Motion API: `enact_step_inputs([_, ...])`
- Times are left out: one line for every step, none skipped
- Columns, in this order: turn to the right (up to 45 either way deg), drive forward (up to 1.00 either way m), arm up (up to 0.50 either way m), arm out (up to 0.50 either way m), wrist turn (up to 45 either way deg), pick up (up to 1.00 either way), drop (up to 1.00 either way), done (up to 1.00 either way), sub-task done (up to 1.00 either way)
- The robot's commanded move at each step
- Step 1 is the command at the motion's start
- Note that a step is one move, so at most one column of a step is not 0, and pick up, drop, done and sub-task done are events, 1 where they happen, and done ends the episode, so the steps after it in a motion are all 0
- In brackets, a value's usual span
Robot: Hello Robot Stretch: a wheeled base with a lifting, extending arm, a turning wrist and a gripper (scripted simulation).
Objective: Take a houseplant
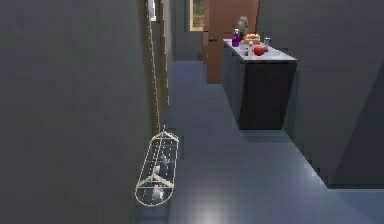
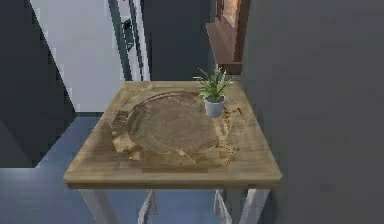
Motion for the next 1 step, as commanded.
enact_step_inputs([0.0,0.00,0.50,0.00,0.0,0.00,0.00,0.00,0.00])
